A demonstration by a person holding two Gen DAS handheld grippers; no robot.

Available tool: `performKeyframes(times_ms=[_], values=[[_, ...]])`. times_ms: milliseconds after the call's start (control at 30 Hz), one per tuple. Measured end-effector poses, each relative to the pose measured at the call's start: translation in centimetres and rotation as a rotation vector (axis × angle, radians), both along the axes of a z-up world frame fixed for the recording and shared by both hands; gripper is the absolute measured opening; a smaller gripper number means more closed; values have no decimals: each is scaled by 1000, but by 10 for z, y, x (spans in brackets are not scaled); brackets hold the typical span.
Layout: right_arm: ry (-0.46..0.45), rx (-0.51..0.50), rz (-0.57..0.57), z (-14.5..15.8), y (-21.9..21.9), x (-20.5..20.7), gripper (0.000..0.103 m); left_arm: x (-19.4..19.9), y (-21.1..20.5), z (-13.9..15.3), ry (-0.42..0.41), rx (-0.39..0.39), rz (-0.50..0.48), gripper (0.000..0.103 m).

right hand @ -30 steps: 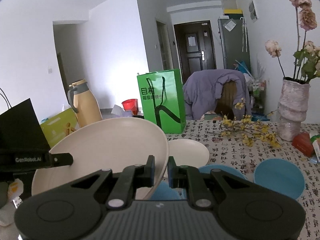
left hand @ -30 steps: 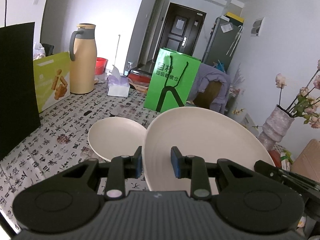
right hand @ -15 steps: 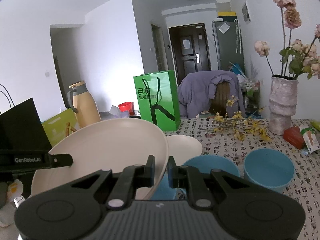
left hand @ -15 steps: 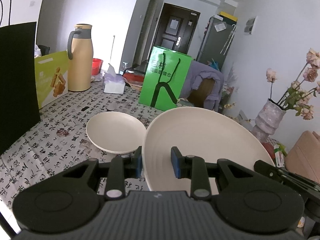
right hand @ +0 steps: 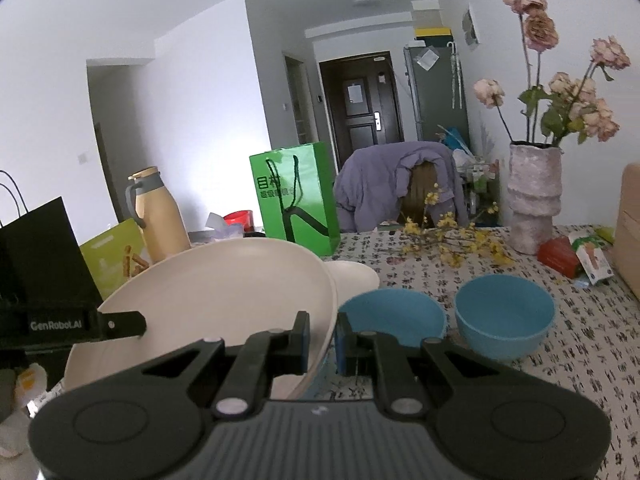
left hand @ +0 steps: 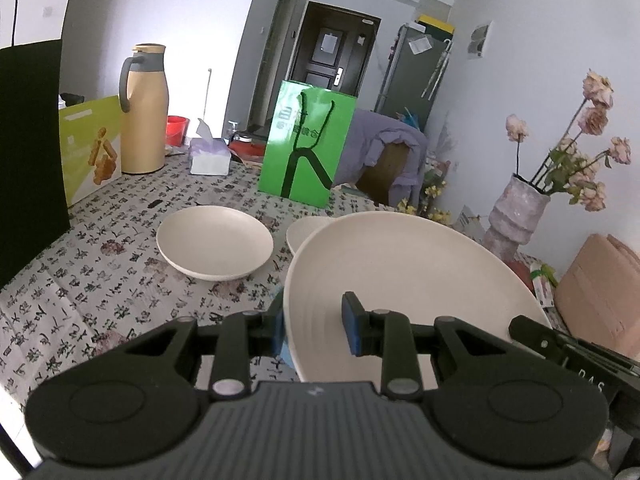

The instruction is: Organize plates and bowls

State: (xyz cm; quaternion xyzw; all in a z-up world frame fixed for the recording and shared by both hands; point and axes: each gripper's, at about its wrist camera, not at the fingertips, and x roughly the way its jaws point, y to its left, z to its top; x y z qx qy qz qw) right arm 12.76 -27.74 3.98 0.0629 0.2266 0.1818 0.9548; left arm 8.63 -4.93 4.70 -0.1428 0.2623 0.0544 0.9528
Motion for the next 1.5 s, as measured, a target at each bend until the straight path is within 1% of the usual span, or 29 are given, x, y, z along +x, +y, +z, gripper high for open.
performKeyframes(times_ms=[400, 800, 1067, 1500], values=[[7, 9, -40, -14, -26, -22, 13, -14, -24, -11, 7, 13, -43, 29], [18, 9, -74, -28, -47, -35, 13, -20, -45, -22, 19, 24, -80, 29], [36, 15, -92, -40, -58, -39, 13, -19, -56, -33, 33, 38, -105, 29], [82, 33, -118, -66, -71, -34, 13, -12, -72, -57, 70, 63, -136, 29]])
